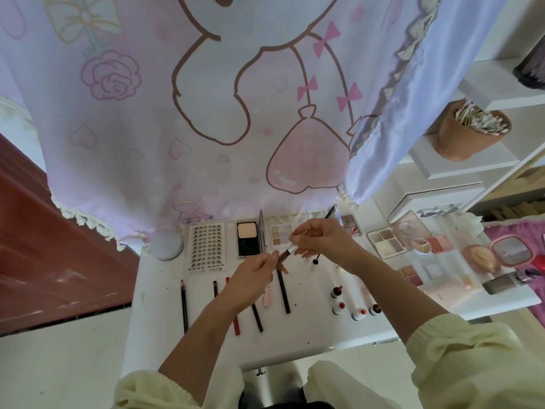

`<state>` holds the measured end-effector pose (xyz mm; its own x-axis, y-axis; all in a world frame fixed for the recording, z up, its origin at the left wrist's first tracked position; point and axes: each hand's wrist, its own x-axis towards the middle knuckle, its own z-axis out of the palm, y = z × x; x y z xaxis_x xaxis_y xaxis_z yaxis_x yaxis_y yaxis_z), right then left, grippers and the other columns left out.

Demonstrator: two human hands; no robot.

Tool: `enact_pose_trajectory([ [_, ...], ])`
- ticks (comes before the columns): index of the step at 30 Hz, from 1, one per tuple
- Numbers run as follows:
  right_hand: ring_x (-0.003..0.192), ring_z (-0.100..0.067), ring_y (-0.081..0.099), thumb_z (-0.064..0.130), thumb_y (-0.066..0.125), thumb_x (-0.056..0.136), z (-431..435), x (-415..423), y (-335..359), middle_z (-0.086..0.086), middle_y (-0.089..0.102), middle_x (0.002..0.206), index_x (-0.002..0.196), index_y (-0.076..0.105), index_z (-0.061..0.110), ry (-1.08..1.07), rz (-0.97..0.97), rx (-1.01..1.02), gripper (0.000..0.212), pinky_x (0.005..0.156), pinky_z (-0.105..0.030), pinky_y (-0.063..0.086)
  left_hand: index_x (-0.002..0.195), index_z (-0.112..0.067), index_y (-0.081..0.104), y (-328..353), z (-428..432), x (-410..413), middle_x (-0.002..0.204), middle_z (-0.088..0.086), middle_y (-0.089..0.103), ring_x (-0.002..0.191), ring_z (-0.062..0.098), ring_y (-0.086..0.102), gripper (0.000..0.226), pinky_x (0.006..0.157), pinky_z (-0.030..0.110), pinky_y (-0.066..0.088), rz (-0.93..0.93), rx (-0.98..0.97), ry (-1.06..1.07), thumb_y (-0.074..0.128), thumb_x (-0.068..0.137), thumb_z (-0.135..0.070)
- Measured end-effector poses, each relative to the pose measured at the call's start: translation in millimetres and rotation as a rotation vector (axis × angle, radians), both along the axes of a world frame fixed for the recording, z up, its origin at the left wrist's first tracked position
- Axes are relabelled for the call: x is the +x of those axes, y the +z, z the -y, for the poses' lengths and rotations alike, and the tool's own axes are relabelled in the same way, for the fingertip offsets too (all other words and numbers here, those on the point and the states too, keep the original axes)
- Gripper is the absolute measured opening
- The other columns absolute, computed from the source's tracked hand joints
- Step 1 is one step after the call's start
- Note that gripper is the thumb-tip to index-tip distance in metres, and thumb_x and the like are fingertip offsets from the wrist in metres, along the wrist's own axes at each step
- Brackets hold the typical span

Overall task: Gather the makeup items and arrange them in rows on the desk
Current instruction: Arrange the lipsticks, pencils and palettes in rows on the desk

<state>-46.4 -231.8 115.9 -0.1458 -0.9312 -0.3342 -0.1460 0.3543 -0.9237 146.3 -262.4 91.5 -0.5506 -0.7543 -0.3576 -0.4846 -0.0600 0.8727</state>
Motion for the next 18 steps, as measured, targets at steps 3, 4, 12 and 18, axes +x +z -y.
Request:
enact_pose_trajectory([
  [3, 0.059, -0.016, 0.068, 0.033, 0.071, 0.086, -0.1, 3.8, -2.0, -0.008, 0.072, 0.069, 0.081, 0.066, 0.007, 0.004, -0.141, 0.044, 0.027, 0.056, -0.024, 0.054, 0.088, -0.022, 0.068, -1.4, -0.4, -1.6, 0.062, -0.006, 0.042, 0.054, 0.004, 0.041, 0.041, 0.056, 0.015, 0.038, -0.001, -0.015, -0.006, 0.035, 0.102, -0.041],
  [4, 0.056, -0.014, 0.066, 0.031, 0.073, 0.085, -0.1, 2.9, -2.8, -0.007, 0.071, 0.067, 0.082, 0.066, 0.006, -0.016, -0.15, 0.034, 0.026, 0.055, -0.023, 0.053, 0.089, -0.022, 0.068, -2.2, -1.1, -2.3, 0.062, -0.006, 0.042, 0.054, 0.004, 0.041, 0.041, 0.056, 0.016, 0.038, -0.005, -0.014, -0.011, 0.035, 0.102, -0.041],
  [12, 0.076, -0.017, 0.07, 0.011, 0.073, 0.084, 0.2, -1.3, -3.6, -0.013, 0.072, 0.083, 0.11, 0.06, 0.008, -0.156, 0.006, -0.003, 0.029, 0.066, -0.021, 0.056, 0.095, -0.018, 0.068, -8.1, -3.3, -2.4, 0.061, -0.005, 0.043, 0.054, 0.007, 0.039, 0.041, 0.057, 0.021, 0.037, -0.047, 0.049, 0.004, 0.037, 0.1, -0.044],
  [18, 0.076, -0.014, 0.065, 0.011, 0.07, 0.087, 0.7, 0.6, -10.0, -0.009, 0.072, 0.094, 0.115, 0.059, 0.01, -0.31, 0.099, -0.008, 0.031, 0.069, -0.026, 0.051, 0.099, -0.018, 0.065, -9.7, -7.6, -4.7, 0.063, -0.004, 0.057, 0.054, 0.007, 0.05, 0.034, 0.06, 0.02, 0.044, -0.06, 0.09, -0.015, 0.044, 0.098, -0.045],
])
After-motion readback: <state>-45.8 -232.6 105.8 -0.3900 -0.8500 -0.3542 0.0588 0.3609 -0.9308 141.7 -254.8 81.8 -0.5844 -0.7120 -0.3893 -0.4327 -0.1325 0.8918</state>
